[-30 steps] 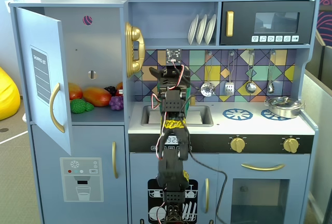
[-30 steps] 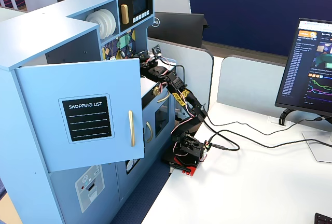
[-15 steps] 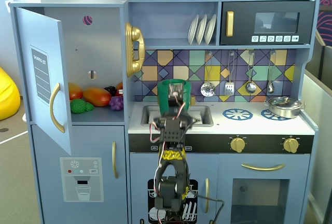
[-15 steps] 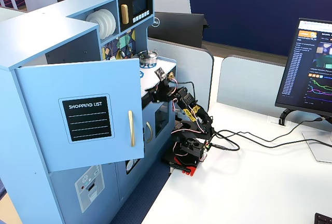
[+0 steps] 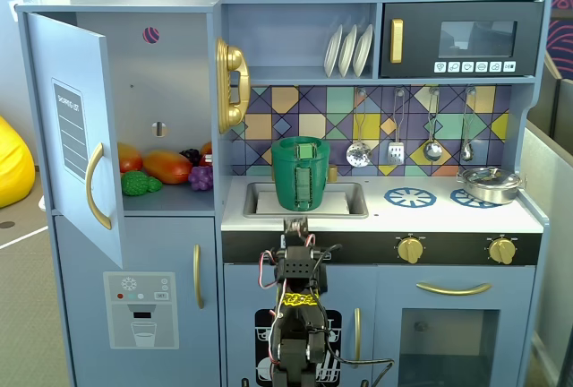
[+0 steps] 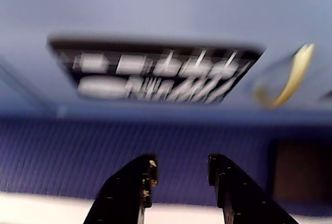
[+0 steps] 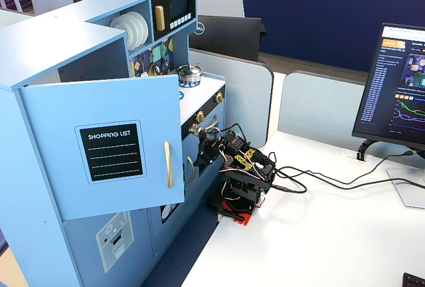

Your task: Pick up the lid from the counter and put it on the green recipient

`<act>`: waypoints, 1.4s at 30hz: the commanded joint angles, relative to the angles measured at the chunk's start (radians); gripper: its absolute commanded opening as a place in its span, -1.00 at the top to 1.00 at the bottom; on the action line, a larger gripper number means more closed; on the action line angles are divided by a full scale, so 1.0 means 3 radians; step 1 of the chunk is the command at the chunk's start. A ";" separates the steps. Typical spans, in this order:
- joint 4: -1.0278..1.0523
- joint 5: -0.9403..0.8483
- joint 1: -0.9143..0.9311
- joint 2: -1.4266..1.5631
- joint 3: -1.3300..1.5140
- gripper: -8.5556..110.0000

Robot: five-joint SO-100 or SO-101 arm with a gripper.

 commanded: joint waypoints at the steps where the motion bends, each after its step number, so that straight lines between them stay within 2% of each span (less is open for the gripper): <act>1: 0.0000 0.0010 0.0020 0.0010 0.0297 0.86; 9: 0.0312 0.0552 0.0020 0.0087 0.0803 0.86; 21: 0.1104 0.0573 -0.0020 0.0118 0.0869 0.86; 23: 0.1135 0.0747 -0.0015 0.0118 0.0869 0.86; 42: 0.1135 0.0762 -0.0005 0.0118 0.0869 0.83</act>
